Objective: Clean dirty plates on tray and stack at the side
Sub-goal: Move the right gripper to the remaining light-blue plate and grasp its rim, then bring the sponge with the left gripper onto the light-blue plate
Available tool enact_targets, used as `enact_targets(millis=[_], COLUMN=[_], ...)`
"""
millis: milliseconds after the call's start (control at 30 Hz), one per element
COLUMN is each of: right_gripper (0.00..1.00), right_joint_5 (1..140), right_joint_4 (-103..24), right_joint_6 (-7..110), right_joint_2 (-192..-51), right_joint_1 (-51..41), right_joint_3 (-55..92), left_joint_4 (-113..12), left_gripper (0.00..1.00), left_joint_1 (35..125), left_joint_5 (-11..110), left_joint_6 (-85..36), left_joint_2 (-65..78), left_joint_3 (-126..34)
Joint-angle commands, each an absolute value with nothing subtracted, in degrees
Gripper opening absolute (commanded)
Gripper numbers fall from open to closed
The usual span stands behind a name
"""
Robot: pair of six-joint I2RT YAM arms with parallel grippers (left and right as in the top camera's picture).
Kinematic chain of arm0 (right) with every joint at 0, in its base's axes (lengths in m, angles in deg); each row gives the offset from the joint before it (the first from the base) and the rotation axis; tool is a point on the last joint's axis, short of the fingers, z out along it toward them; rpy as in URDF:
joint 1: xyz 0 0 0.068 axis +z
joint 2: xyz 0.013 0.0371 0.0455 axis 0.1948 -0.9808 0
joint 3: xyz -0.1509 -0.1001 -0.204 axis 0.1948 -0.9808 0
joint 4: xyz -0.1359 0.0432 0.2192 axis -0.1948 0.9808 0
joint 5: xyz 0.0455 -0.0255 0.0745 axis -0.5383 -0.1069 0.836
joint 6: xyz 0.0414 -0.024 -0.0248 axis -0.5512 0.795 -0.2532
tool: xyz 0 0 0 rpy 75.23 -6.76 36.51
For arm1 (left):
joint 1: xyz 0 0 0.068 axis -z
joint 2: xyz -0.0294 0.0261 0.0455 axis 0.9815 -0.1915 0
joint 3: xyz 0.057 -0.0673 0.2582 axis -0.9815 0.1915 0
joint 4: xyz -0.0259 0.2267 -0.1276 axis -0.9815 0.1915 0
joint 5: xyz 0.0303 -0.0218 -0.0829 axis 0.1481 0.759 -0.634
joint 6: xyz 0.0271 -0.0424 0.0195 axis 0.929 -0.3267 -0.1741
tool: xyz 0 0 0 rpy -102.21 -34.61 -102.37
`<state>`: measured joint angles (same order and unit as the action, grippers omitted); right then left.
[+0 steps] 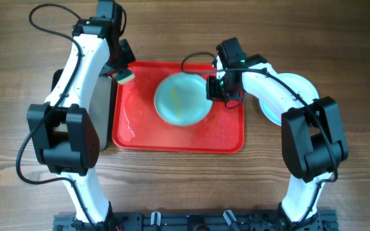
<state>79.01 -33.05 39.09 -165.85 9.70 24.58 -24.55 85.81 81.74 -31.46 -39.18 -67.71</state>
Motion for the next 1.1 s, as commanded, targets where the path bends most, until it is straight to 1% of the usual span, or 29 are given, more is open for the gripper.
enact_targets(millis=[0, 67, 167, 233, 367, 400, 767, 833, 900, 1000, 1067], right_gripper=[0.04, 0.04, 0.04, 0.04, 0.08, 0.11, 0.13, 0.12, 0.04, 0.04, 0.04], right_joint_5=[75.9, 72.1, 70.0, 70.0, 69.8, 69.8, 72.9, 74.4, 74.9, 76.4, 77.5], right_joint_4=[-36.2, -37.5, -37.8, -38.1, -38.7, -39.4, -41.1, -41.8, -41.9, -43.1, -43.5], right_joint_6=[21.2, 21.3, 21.3, 21.4, 23.8, 24.8, 26.0, 26.8, 26.9, 27.3, 27.7], right_joint_2=[-166.7, -166.7, -166.8, -166.8, -166.9, -167.3, -172.4, -173.8, -174.3, -174.3, -174.3], right_joint_1=[11.6, 13.5, 15.4, 15.5, 15.5, 15.5, 15.6, 15.6, 15.6, 15.5, 15.5], right_joint_3=[24.4, 23.6, 23.4, 23.4, 23.3, 23.3, 23.3, 23.3, 23.3, 23.3, 23.3], left_joint_4=[-24.9, -24.9, -24.9, -24.9, -25.0, -25.0, -28.0, -28.0, -28.0, -28.6, -30.6], left_gripper=[0.04, 0.04, 0.04, 0.04, 0.04, 0.04, 0.04, 0.04, 0.04, 0.04, 0.04], left_joint_1=[86.1, 86.4, 86.6, 86.6, 87.4, 87.7, 91.6, 91.7, 91.7, 91.9, 92.7], left_joint_5=[80.8, 80.8, 80.8, 80.8, 80.8, 80.8, 80.8, 80.8, 80.5, 75.2, 71.8], left_joint_6=[-30.8, -30.8, -30.8, -30.8, -30.8, -30.8, -30.5, -30.5, -30.2, -24.9, -18.7], left_joint_2=[-39.3, -39.3, -39.3, -39.3, -39.3, -39.3, -39.3, -39.3, -39.3, -39.3, -39.3], left_joint_3=[-68.3, -68.3, -68.3, -68.3, -68.3, -68.3, -68.1, -67.7, -66.9, -65.0, -62.4])
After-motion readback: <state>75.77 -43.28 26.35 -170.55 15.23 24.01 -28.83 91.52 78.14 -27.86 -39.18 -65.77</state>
